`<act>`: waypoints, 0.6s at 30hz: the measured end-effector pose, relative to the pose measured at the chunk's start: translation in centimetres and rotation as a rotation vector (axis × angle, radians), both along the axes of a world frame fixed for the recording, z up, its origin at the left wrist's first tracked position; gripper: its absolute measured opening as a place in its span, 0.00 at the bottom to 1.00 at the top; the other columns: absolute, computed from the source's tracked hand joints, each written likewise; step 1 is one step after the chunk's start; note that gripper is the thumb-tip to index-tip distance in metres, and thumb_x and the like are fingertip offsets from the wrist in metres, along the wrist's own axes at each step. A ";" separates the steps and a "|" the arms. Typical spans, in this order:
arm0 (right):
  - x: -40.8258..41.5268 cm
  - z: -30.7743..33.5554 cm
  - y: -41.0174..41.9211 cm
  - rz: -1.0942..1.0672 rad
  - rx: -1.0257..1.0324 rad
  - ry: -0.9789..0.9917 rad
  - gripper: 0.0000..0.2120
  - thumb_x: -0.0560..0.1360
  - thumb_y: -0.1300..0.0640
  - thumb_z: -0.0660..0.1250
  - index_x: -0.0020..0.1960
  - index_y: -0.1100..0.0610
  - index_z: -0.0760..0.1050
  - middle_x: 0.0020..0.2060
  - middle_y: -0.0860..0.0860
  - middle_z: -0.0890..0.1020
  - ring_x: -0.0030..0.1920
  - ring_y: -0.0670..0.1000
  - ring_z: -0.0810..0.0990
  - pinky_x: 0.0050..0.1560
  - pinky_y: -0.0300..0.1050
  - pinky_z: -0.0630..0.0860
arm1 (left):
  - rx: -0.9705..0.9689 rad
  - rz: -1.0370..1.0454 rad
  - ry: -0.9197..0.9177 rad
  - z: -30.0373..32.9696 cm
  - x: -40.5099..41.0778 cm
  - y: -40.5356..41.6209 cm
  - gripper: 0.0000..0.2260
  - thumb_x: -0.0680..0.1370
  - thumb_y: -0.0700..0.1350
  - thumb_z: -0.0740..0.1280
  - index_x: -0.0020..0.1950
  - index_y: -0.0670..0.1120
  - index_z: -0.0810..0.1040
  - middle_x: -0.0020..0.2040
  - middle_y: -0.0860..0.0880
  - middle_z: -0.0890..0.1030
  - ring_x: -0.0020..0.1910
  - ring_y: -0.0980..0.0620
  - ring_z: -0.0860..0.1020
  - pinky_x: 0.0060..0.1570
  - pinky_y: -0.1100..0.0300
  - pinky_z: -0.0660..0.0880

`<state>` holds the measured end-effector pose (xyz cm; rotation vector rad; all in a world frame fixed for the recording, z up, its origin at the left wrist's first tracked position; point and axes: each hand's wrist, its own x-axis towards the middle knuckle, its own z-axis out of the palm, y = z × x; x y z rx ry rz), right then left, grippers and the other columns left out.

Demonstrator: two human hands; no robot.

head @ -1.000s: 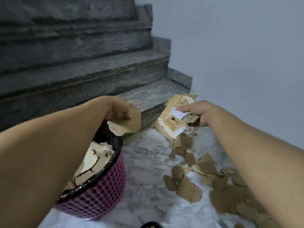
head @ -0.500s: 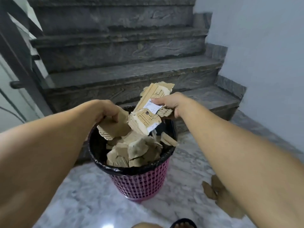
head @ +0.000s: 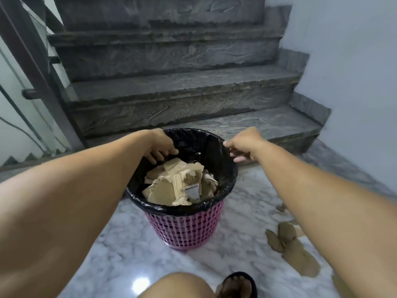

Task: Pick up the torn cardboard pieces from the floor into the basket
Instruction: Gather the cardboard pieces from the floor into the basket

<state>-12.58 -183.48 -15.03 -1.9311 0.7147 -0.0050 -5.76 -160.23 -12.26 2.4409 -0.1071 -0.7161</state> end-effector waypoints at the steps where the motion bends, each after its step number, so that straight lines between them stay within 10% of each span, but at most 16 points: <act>1: -0.5 0.3 -1.1 -0.011 -0.004 0.001 0.09 0.71 0.57 0.75 0.47 0.61 0.79 0.38 0.55 0.82 0.35 0.50 0.81 0.36 0.47 0.83 | -0.024 -0.015 -0.012 0.2 0.0 -1.1 0.15 0.75 0.45 0.71 0.59 0.40 0.76 0.55 0.43 0.81 0.50 0.46 0.80 0.52 0.47 0.79; 18: -15.2 -7.8 -25.6 -0.251 0.011 0.335 0.04 0.77 0.55 0.68 0.49 0.56 0.75 0.29 0.51 0.69 0.25 0.47 0.65 0.34 0.41 0.73 | -0.086 -0.501 0.080 -6.9 -4.2 -30.4 0.22 0.73 0.52 0.74 0.57 0.36 0.77 0.45 0.42 0.80 0.39 0.46 0.79 0.38 0.54 0.79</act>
